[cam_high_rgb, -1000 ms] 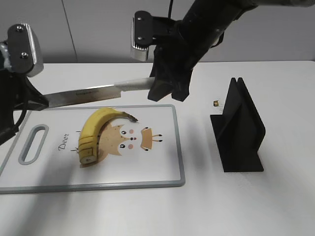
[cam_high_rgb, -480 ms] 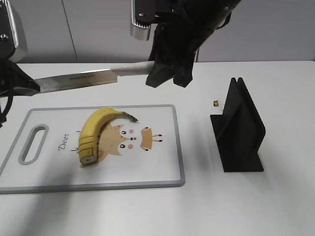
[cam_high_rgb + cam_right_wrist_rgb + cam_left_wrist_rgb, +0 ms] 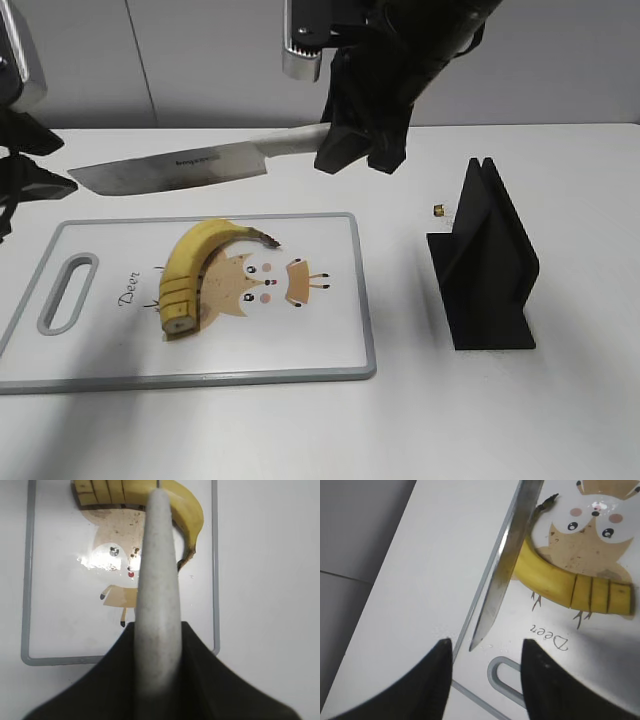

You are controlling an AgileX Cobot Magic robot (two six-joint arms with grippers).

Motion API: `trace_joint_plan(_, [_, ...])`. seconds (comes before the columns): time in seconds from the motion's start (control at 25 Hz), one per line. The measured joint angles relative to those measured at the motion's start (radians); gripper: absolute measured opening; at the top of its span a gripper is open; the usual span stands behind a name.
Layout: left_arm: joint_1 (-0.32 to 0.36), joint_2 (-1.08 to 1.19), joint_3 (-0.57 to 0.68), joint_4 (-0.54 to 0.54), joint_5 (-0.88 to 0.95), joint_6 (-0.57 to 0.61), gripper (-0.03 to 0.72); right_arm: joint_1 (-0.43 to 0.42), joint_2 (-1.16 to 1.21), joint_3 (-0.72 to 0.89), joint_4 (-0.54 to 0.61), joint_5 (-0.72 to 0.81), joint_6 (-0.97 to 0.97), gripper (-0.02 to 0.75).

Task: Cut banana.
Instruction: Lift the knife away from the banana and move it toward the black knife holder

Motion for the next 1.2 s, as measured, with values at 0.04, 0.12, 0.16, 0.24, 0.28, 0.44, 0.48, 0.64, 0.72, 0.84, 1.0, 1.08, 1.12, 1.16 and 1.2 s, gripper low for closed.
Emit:
trace_joint_plan(0.04, [0.0,0.0,0.0,0.0,-0.002,0.0,0.485,0.0,0.0,0.0,-0.001,0.0,0.001,0.163])
trace_joint_plan(0.12, [0.002,-0.003,0.0,-0.01,-0.012,0.0,0.528,0.0,0.0,0.0,-0.001,0.0,0.002,0.163])
trace_joint_plan(0.16, [0.002,-0.005,0.0,-0.017,-0.019,0.0,0.54,0.0,0.0,0.0,-0.001,0.0,0.003,0.163])
trace_joint_plan(0.24, [0.002,-0.015,0.0,-0.038,-0.039,-0.005,0.552,0.0,0.0,-0.004,-0.001,0.01,0.005,0.163])
trace_joint_plan(0.28, [0.002,-0.022,0.0,-0.044,-0.056,-0.013,0.556,0.0,0.0,-0.01,-0.005,0.019,0.01,0.163])
trace_joint_plan(0.44, [0.002,-0.069,-0.005,-0.059,-0.13,-0.15,0.563,0.0,0.0,-0.068,-0.018,0.056,0.093,0.163])
trace_joint_plan(0.48, [0.005,-0.078,-0.018,-0.06,-0.128,-0.204,0.563,0.0,0.0,-0.087,-0.027,0.067,0.135,0.163])
trace_joint_plan(0.64, [0.045,-0.099,-0.11,-0.056,-0.05,-0.448,0.564,0.0,0.0,-0.164,-0.093,0.137,0.354,0.163])
trace_joint_plan(0.72, [0.08,-0.099,-0.175,-0.022,0.009,-0.62,0.564,0.0,0.0,-0.203,-0.136,0.181,0.477,0.163])
trace_joint_plan(0.84, [0.146,-0.1,-0.284,0.085,0.136,-0.84,0.564,0.0,0.0,-0.265,-0.173,0.253,0.574,0.163])
trace_joint_plan(1.0, [0.216,-0.1,-0.441,0.232,0.373,-1.099,0.564,0.0,0.0,-0.342,-0.176,0.276,0.675,0.163])
trace_joint_plan(1.08, [0.237,-0.1,-0.502,0.32,0.488,-1.192,0.564,0.0,0.0,-0.371,-0.177,0.277,0.736,0.163])
trace_joint_plan(1.12, [0.242,-0.101,-0.531,0.363,0.549,-1.238,0.564,0.0,0.0,-0.381,-0.177,0.278,0.772,0.163])
trace_joint_plan(1.16, [0.244,-0.101,-0.554,0.395,0.609,-1.275,0.564,0.0,-0.001,-0.388,-0.18,0.278,0.813,0.163])
trace_joint_plan(1.2, [0.245,-0.101,-0.571,0.428,0.655,-1.303,0.564,0.0,-0.002,-0.389,-0.187,0.278,0.849,0.163])
